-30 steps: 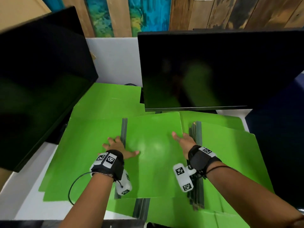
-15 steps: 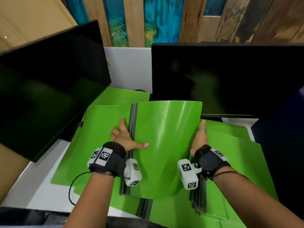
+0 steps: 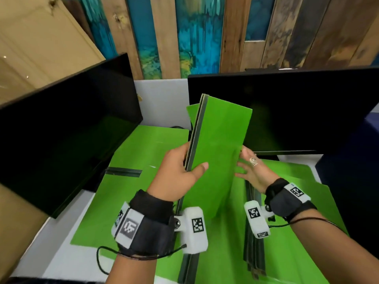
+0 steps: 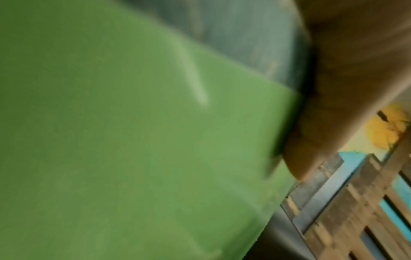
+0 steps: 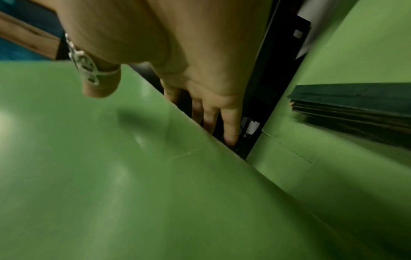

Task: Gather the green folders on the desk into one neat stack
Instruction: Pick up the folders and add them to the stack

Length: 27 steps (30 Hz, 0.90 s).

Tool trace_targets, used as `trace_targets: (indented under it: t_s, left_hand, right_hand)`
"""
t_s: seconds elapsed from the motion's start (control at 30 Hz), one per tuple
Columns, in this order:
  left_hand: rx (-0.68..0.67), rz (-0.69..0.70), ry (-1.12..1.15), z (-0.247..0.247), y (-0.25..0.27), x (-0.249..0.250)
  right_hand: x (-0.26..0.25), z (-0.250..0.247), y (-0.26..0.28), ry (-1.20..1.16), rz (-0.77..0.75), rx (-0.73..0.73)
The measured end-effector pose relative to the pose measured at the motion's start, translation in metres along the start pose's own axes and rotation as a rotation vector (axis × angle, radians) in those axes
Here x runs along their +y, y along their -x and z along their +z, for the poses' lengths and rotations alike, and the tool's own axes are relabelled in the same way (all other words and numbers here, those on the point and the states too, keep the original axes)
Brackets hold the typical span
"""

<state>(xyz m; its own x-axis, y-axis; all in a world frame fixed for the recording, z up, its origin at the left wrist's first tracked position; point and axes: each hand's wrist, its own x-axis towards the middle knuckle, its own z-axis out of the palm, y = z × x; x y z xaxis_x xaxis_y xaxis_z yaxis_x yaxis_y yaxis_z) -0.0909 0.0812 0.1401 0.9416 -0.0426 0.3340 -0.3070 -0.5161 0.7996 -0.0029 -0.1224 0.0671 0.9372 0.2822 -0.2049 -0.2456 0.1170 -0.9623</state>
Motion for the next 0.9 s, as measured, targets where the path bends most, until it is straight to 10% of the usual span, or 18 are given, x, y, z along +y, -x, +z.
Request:
trace_targets:
  t_s: [0.27, 0.57, 0.77, 0.9]
  left_hand:
    - [-0.047, 0.075, 0.117, -0.001, 0.011, 0.016]
    - [0.013, -0.105, 0.065, 0.091, -0.031, -0.023]
    - [-0.572, -0.445, -0.157, 0.178, -0.014, -0.05]
    - [-0.691, -0.444, -0.347, 0.209, -0.013, -0.054]
  right_hand:
    - [-0.012, -0.012, 0.016, -0.084, -0.075, 0.048]
    - [0.015, -0.117, 0.031, 0.219, -0.008, 0.535]
    - [0.051, -0.165, 0.058, 0.532, 0.325, 0.804]
    - [0.082, -0.188, 0.058, 0.752, 0.507, 0.795]
